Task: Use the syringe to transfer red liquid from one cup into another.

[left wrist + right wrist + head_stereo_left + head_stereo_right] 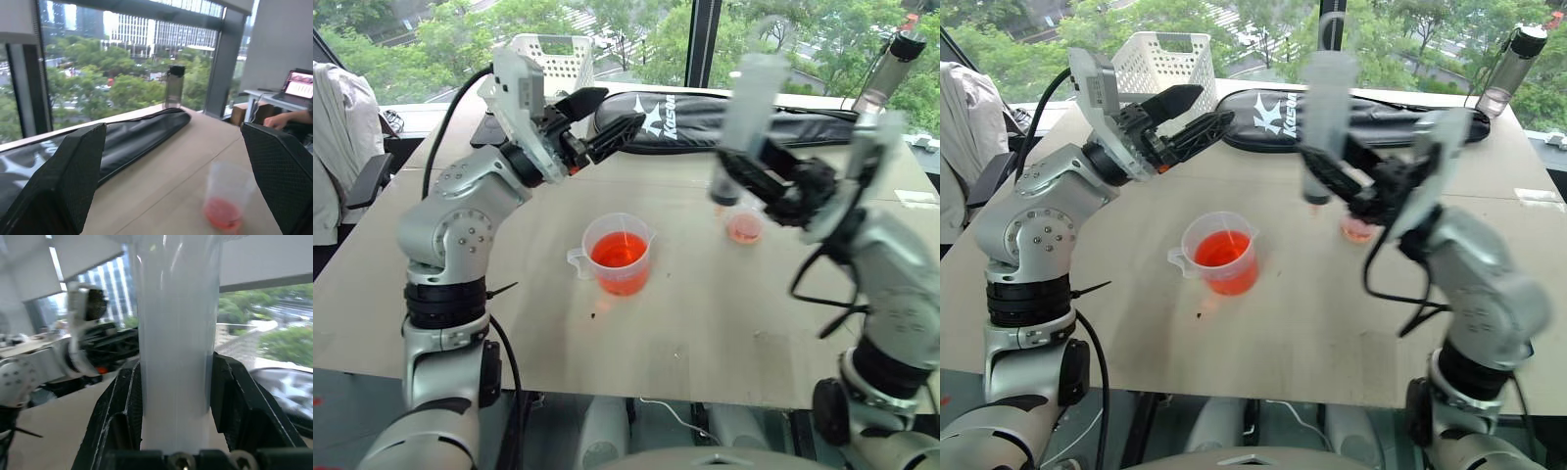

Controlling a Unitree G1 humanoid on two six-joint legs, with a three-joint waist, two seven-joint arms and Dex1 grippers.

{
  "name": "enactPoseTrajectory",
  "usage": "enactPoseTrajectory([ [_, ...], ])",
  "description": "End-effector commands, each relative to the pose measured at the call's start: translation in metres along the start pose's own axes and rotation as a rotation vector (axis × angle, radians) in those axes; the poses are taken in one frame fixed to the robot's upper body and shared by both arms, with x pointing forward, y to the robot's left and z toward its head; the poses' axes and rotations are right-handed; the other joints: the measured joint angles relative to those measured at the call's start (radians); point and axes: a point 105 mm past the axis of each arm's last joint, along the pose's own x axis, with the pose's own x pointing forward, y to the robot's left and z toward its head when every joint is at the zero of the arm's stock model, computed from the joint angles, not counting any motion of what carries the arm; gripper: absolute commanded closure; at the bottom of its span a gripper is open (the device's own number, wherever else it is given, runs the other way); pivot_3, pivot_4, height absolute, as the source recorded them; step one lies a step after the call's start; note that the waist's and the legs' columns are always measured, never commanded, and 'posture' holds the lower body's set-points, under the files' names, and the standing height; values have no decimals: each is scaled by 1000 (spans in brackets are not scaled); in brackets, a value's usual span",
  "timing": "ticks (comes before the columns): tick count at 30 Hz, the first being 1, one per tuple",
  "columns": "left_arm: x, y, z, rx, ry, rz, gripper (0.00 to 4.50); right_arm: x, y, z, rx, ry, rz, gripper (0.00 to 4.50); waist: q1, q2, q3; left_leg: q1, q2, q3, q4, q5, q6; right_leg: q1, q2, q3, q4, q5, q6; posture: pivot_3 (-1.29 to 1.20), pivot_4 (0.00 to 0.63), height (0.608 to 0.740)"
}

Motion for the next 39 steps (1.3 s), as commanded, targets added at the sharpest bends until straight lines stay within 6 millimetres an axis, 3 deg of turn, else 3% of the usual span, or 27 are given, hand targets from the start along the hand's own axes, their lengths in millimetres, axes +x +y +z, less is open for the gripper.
enactPoseTrajectory([
  [1, -17, 14, 13, 73, 35, -1, 0, 24, 17, -19, -42, -72, 138, 3011, 1, 0, 0, -1, 0, 0, 0, 0, 0, -1, 0, 0, 0, 0, 0, 0, 150, 724],
  [8, -48, 26, 24, 122, 165, -15, 0, 55, 43, -57, 0, -87, 307, 3028, 2, -2, 2, -1, 0, 1, -3, 0, -1, -2, -1, -1, -1, -1, 1, 0, 150, 724],
  [13, -61, 28, 33, 147, 206, -26, 0, 57, 47, -59, 51, -97, 348, 3033, 7, -2, 2, 0, 0, 1, -3, 0, -2, -2, -1, -1, 0, -1, 0, 0, 150, 724],
  [18, -69, 13, 44, 114, 227, -106, 0, 59, 44, -84, 3, -17, 354, 3034, 15, -3, 2, 0, 0, 1, -2, 1, -3, -2, -2, -2, 1, -3, -2, 0, 150, 724],
  [24, -71, 6, 53, 113, 238, -122, 0, 70, 32, -99, -99, 31, 282, 3036, 14, -3, 2, 1, 1, 2, -2, 1, -3, -3, -2, -1, 2, -2, -1, 0, 150, 724],
  [39, -55, -21, 50, 145, 256, -182, 0, 72, 38, -103, -134, 32, 285, 3037, 14, -4, 2, 2, 1, 2, -2, 1, -3, -3, -1, -1, 6, -2, -1, 0, 150, 724],
])
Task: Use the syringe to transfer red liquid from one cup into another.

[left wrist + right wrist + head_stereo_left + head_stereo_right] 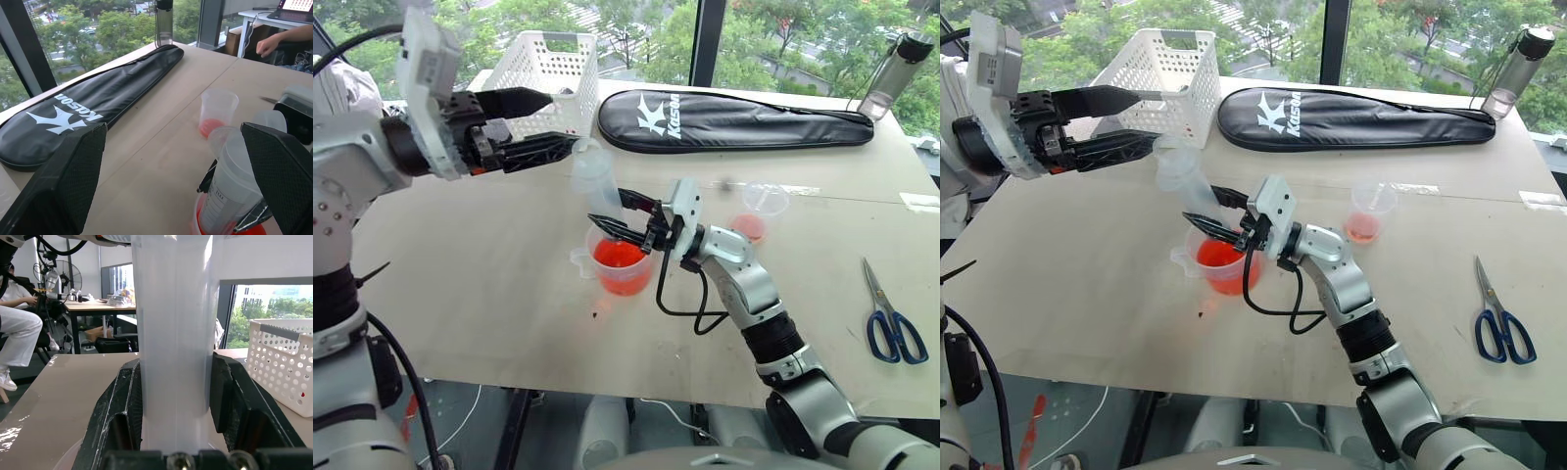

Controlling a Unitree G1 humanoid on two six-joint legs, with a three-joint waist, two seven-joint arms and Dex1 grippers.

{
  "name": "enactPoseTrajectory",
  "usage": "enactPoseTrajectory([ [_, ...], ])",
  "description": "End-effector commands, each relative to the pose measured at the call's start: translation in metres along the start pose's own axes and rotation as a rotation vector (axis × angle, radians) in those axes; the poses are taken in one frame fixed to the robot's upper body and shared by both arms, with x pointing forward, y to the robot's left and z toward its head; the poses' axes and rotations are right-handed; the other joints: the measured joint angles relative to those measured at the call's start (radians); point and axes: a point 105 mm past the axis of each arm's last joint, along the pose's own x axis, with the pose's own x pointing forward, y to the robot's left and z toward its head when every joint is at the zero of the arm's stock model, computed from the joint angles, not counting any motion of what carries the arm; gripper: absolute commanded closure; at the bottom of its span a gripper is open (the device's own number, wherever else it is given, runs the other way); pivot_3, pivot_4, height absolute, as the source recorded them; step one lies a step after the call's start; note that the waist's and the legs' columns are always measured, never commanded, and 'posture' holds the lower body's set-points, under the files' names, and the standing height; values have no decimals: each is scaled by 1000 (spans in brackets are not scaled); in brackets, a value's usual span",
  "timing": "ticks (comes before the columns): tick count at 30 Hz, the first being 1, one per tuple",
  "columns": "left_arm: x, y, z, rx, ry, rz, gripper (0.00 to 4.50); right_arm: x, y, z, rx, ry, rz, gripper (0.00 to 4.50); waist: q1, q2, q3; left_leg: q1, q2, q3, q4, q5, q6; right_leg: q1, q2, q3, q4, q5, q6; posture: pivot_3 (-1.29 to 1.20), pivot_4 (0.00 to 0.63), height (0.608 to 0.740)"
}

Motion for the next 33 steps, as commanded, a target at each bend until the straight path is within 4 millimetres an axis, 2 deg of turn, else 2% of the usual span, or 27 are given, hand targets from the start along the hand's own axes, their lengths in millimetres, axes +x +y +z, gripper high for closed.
enactPoseTrajectory([
  [1, -2, -15, 12, 35, -27, -58, 0, 5, 4, 2, 2, -10, 12, 3037, 0, 0, 0, 0, 0, 0, 0, 0, 0, 0, 0, 0, 0, 0, 0, 0, 150, 724],
  [6, -18, -8, 18, -69, -66, -67, 0, 7, 3, 3, 5, -9, 6, 3040, -2, 0, 0, 0, 0, 0, 0, 0, 0, -1, 0, 0, 1, 0, 0, 0, 150, 724],
  [11, -20, -11, 21, -76, -71, -80, 0, 8, 2, 3, 8, -6, 4, 3042, -1, -1, 0, 0, 0, 0, 0, 0, 0, -2, 0, 0, 2, 0, 0, 0, 150, 724],
  [16, -14, -18, 12, -24, -15, -95, 0, 9, 2, 3, 3, -2, 4, 3042, -1, -1, 0, 0, 0, 0, 0, 0, 0, -2, 0, 0, 3, -2, -3, 0, 150, 724],
  [22, -4, -15, 0, 54, 22, -58, 0, 11, 1, 6, -14, -6, 2, 3042, -1, -1, 0, 0, 0, 0, 0, 0, 0, -2, 0, 1, 3, -2, -4, 0, 150, 724],
  [26, -4, -3, 2, 81, 8, 4, 0, 12, 1, 8, -25, -16, 0, 3043, -1, -1, 0, 0, 0, 1, 0, 0, -1, -2, 0, 1, 3, -2, -4, 0, 150, 724],
  [33, -3, 5, 6, 112, 2, 44, 0, 12, -1, 10, -36, -24, -11, 3045, -1, -1, 0, 0, 0, 1, 0, 0, 0, -2, 0, 1, 3, -2, -4, 0, 150, 724],
])
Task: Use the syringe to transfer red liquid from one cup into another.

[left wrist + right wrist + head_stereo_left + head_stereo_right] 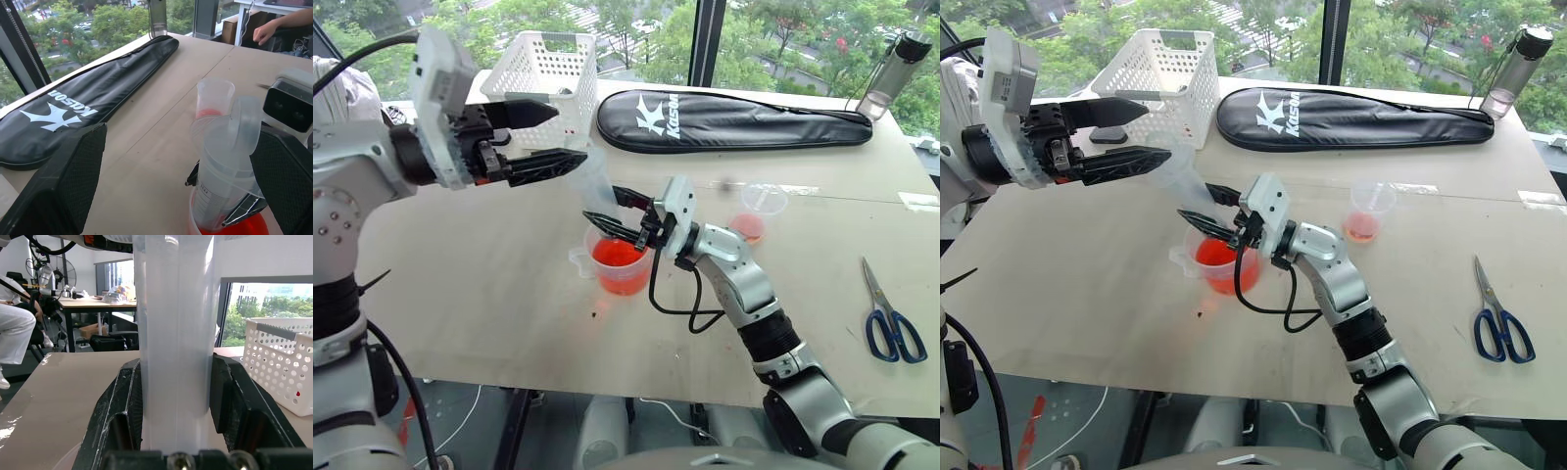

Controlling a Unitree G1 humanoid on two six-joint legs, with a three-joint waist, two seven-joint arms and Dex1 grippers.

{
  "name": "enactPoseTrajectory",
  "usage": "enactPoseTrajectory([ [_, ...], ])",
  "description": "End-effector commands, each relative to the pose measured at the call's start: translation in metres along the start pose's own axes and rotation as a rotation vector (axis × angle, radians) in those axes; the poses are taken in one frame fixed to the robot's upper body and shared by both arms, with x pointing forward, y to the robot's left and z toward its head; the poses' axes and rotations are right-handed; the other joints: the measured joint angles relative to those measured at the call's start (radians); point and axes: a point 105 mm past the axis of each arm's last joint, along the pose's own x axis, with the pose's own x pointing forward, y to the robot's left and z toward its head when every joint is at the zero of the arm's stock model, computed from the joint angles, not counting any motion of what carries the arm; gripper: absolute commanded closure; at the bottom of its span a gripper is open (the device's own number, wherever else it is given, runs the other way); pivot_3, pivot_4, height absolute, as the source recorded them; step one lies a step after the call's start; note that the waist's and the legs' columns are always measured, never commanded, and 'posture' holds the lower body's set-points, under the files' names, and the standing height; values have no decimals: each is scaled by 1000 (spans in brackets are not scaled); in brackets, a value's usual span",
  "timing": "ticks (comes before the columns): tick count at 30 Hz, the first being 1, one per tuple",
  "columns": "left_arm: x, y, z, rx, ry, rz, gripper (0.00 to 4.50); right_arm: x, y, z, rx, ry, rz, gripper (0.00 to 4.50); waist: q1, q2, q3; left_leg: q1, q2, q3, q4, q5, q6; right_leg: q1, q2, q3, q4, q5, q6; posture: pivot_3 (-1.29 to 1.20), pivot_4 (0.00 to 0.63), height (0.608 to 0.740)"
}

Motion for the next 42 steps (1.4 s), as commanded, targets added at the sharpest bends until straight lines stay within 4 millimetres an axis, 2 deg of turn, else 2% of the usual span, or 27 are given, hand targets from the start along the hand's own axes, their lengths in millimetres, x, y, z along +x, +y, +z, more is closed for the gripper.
enactPoseTrajectory([
  [1, -4, 8, 15, 65, -32, 60, 0, 6, 1, 11, -30, -38, 8, 3049, 0, 0, 0, 0, 0, 0, 0, 0, 0, 0, 0, 0, 0, 0, 0, 0, 150, 724],
  [6, 3, 13, 19, 86, -38, 109, 0, 8, 1, 12, -44, -43, 0, 3056, 1, 0, 0, 0, 0, 0, 0, 0, 0, 0, 0, 0, 0, 0, 0, 0, 150, 724],
  [7, 5, 13, 20, 87, -39, 112, 260, 8, 1, 12, -47, -44, -1, 3057, 2, 0, 0, 0, 0, 0, 0, 0, 0, 0, 0, 0, 0, 0, 0, 0, 150, 724],
  [9, 8, 11, 21, 93, -36, 115, 813, 8, 1, 12, -51, -44, 0, 3057, 2, 0, 0, 0, 0, 0, 0, 0, 0, 0, 0, 0, 0, 0, 0, 0, 150, 724],
  [16, 12, 5, 25, 123, -50, 92, 3962, 11, 3, 15, -59, -53, 10, 3060, 1, 0, 0, 0, 0, 0, 0, 0, 0, 0, 0, 0, 0, 1, 1, 0, 150, 724],
  [17, 13, 4, 25, 125, -52, 83, 4335, 11, 3, 15, -57, -54, 12, 3060, 1, 0, 0, 0, 0, 0, 0, 0, 0, 0, 0, 0, 0, 1, 1, 0, 150, 724],
  [18, 13, 3, 25, 129, -53, 72, 4500, 12, 4, 15, -56, -55, 15, 3060, 1, 0, 0, 0, 0, 0, 0, 0, 0, 0, 0, 0, 0, 1, 1, 0, 150, 724],
  [31, 4, 0, 26, 216, -49, -73, 4500, 11, 14, 23, 11, -78, 127, 3061, 2, 0, 1, -1, 0, 0, 0, 0, 0, 0, 0, 0, 0, 0, 0, 0, 150, 724],
  [42, 7, 6, 26, 266, -52, -172, 4500, 3, 18, 26, 77, -71, 206, 3061, 3, -1, 1, -1, 0, 0, 0, 0, 0, -1, 0, 0, 0, 0, 0, 0, 150, 724],
])
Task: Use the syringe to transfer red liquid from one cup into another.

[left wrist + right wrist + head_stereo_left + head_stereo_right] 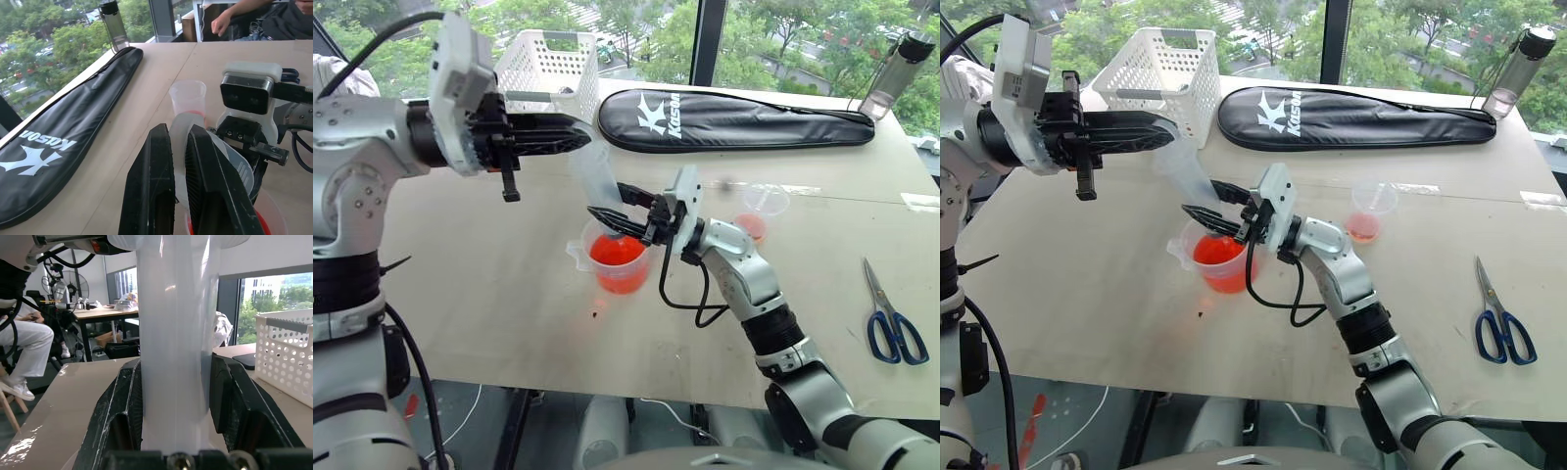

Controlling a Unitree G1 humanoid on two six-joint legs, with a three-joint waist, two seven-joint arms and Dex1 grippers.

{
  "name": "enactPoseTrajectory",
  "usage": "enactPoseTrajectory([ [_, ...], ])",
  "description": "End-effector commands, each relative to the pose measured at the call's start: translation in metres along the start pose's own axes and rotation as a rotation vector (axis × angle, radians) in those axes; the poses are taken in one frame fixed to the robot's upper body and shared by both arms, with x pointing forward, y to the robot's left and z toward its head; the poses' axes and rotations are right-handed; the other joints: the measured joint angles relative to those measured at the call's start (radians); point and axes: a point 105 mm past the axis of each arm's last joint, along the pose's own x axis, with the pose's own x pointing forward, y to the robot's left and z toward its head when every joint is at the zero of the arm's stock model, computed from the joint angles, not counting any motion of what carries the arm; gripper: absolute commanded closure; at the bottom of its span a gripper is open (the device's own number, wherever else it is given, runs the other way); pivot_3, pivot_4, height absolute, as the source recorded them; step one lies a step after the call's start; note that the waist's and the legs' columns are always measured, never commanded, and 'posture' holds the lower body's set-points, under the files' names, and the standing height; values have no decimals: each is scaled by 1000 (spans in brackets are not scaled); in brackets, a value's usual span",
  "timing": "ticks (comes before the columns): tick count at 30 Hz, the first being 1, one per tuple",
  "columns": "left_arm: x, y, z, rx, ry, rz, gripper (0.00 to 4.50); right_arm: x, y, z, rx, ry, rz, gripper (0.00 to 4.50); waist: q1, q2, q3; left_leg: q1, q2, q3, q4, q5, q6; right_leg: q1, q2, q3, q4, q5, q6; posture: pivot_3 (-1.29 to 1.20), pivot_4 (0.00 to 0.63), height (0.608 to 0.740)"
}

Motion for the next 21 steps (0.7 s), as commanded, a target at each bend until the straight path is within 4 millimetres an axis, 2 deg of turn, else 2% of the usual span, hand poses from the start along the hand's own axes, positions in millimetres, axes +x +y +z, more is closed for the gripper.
enactPoseTrajectory([
  [1, -10, 14, 15, 99, -4, 61, 4500, 8, 22, 20, -37, -54, 155, 3061, 0, 0, 0, 0, 0, 0, 0, 0, 0, 0, 0, 0, 0, 0, 0, 0, 150, 724],
  [8, -5, 15, 18, 140, -18, 12, 4500, 4, 22, 20, -29, -34, 176, 3061, 0, 0, 0, 0, 0, 0, 0, 0, 0, 0, 0, 0, 0, 0, 0, 0, 150, 724],
  [14, 1, 18, 17, 158, -25, 11, 4500, 2, 20, 8, -46, 35, 168, 3061, 0, 0, 0, -1, 0, 0, 0, 0, 0, 0, 0, 0, 0, 0, 1, 0, 150, 724],
  [21, 2, 22, 19, 169, -30, 24, 4500, 1, 24, 5, -35, 64, 197, 3061, 0, 0, 0, 0, 0, 0, 0, 0, 0, 0, 0, 0, 0, 2, 3, 0, 150, 724],
])
